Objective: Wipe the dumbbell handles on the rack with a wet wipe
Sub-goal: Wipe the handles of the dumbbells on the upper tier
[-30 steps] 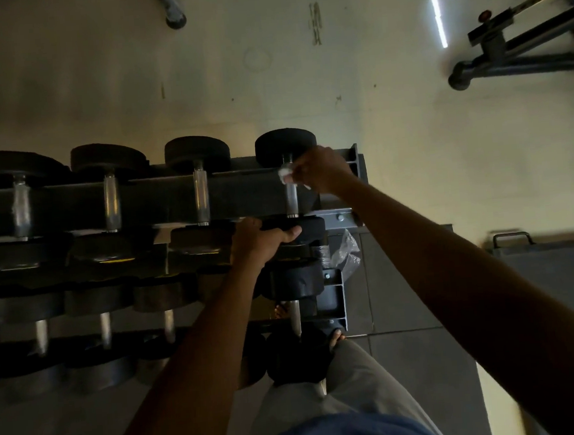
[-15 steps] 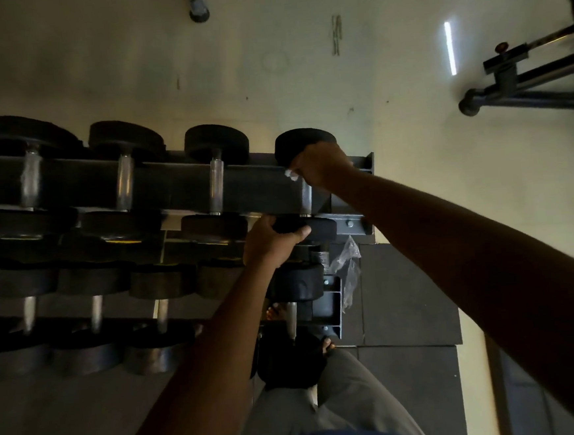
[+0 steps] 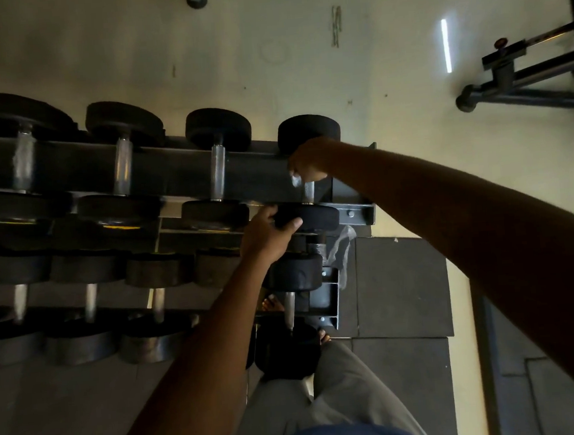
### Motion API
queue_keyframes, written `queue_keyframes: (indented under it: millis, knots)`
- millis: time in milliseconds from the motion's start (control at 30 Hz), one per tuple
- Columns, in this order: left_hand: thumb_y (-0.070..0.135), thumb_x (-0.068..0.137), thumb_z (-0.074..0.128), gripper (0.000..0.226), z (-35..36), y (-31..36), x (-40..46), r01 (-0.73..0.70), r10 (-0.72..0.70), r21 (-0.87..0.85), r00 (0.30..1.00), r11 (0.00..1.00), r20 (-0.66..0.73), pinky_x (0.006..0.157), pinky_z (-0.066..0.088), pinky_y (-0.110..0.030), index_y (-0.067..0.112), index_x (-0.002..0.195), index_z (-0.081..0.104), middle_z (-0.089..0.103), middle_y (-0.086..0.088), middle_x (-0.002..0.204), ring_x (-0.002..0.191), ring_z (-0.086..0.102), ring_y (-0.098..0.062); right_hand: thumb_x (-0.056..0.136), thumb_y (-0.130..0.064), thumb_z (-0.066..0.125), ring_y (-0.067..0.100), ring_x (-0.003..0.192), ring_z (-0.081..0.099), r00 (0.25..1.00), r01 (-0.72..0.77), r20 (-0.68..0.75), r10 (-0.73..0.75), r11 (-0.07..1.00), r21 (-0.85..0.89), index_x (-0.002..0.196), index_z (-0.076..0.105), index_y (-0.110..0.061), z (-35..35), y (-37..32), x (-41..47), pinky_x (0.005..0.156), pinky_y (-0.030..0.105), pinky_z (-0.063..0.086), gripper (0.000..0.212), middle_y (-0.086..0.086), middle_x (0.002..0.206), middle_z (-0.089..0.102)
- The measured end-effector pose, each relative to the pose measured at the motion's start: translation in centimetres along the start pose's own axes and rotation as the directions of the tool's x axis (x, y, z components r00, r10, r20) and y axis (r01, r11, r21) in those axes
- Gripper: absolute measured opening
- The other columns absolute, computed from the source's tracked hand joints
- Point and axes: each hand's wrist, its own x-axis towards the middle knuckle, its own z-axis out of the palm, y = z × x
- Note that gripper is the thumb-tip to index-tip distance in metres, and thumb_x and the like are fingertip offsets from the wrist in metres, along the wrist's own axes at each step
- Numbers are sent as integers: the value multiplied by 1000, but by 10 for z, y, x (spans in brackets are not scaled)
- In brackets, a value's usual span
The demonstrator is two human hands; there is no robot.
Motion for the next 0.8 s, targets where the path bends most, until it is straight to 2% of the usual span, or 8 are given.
queue_keyframes:
  millis: [67, 200, 400, 533, 667, 733, 800]
  knots:
    - [55, 88, 83, 71, -1, -2, 2, -3, 3, -3, 1000, 1000, 4, 93, 63, -54, 30, 148, 56, 60, -1, 150, 124, 66, -27, 103, -16, 54, 24, 131, 54, 999, 18, 43, -18, 1000, 8, 151, 49, -25, 0, -1, 1, 105, 38, 47, 50, 0, 147, 56]
    - [55, 88, 83, 68, -3, -4, 5, -4, 3, 20, 1000, 1000, 20, 92, 63, -52, 30, 145, 58, 64, 0, 145, 119, 68, -26, 105, -19, 51, 23, 135, 51, 993, 34, 108, -40, 998, 53, 151, 48, -26, 0, -6, 2, 110, 40, 42, 47, -1, 150, 53]
    - [55, 86, 85, 66, -4, -6, 8, -9, 9, 12, 1000, 1000, 20, 90, 64, -52, 30, 141, 59, 66, 0, 138, 116, 69, -25, 103, -27, 56, 19, 119, 57, 987, 61, 139, -82, 986, 152, 141, 58, -29, 2, -10, 0, 108, 42, 47, 38, -3, 138, 60]
    - [57, 83, 87, 63, -2, -10, 9, -21, 21, -20, 1000, 1000, 3, 90, 64, -52, 32, 135, 62, 68, 3, 132, 111, 71, -23, 102, -20, 56, 22, 113, 61, 983, 26, 175, -60, 981, 193, 137, 61, -25, 10, -19, -3, 103, 40, 50, 35, 2, 127, 65]
    - [72, 72, 81, 69, 1, -25, 10, -31, 33, -76, 999, 997, 23, 92, 63, -53, 40, 130, 62, 69, 8, 129, 108, 74, -23, 100, -20, 59, 21, 110, 62, 991, -9, 132, -31, 956, 292, 134, 64, -23, 18, -20, -12, 101, 38, 51, 35, 3, 126, 67]
    - [66, 80, 81, 55, 1, -30, 7, -49, 51, -104, 999, 993, 18, 94, 63, -52, 38, 124, 65, 68, 12, 124, 110, 73, -22, 99, -16, 60, 22, 116, 60, 996, -13, 87, -19, 935, 355, 137, 62, -24, 21, -19, -19, 101, 37, 49, 39, 1, 129, 64]
    - [52, 91, 81, 27, -2, -31, 4, -65, 66, -122, 998, 990, 1, 95, 63, -51, 41, 110, 65, 67, 12, 119, 114, 71, -20, 99, -13, 60, 23, 119, 59, 999, -3, 31, -11, 917, 399, 136, 63, -22, 23, -21, -27, 99, 34, 47, 38, 2, 129, 64]
